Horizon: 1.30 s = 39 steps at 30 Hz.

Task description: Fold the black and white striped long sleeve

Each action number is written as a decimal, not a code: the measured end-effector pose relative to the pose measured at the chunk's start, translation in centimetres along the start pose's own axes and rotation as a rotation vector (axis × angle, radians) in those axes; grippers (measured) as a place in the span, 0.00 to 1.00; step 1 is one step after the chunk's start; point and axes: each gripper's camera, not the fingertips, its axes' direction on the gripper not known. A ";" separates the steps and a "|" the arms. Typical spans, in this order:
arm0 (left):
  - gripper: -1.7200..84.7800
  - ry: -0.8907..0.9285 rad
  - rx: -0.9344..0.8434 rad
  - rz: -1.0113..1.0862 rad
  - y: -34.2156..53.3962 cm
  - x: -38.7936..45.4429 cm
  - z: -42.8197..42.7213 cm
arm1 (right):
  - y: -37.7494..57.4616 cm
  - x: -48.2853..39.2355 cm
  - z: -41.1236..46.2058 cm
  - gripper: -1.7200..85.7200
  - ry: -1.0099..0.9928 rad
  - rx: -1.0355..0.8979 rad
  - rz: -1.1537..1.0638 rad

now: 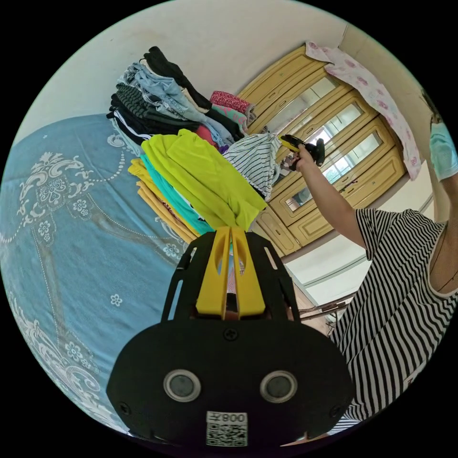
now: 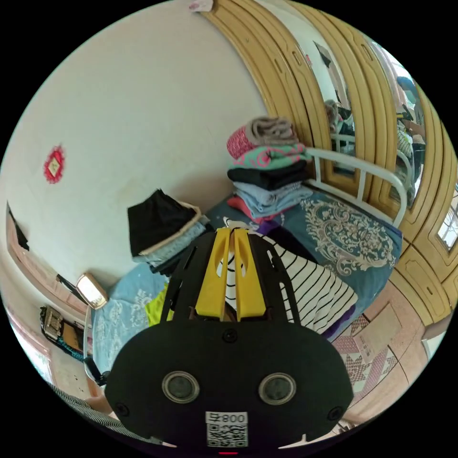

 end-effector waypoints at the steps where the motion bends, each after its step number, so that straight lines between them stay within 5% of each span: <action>1: 0.02 0.007 0.009 0.002 0.3 1.2 -1.3 | -1.1 -0.8 -2.8 0.03 -0.024 0.029 -0.021; 11: 0.02 -0.001 0.085 0.099 3.4 11.9 -13.5 | -9.2 -14.9 -24.6 0.03 -0.295 0.220 -0.290; 21: 0.04 -0.053 0.364 0.188 7.1 21.1 -30.7 | -11.8 -32.7 -42.9 0.03 -0.610 0.290 -0.629; 25: 0.08 -0.082 0.556 0.176 9.2 23.1 -39.0 | -11.3 -37.7 -43.7 0.03 -0.737 0.196 -0.697; 32: 0.14 -0.121 0.580 0.220 7.7 26.1 -46.5 | -8.3 -45.8 -38.9 0.03 -0.878 -0.051 -0.769; 37: 0.14 0.285 0.673 0.292 7.7 28.0 -50.2 | -5.0 -51.2 -32.8 0.03 -0.965 -0.262 -0.762; 39: 0.14 0.320 0.679 0.331 8.0 29.7 -51.1 | -4.0 -52.8 -30.7 0.03 -0.973 -0.329 -0.760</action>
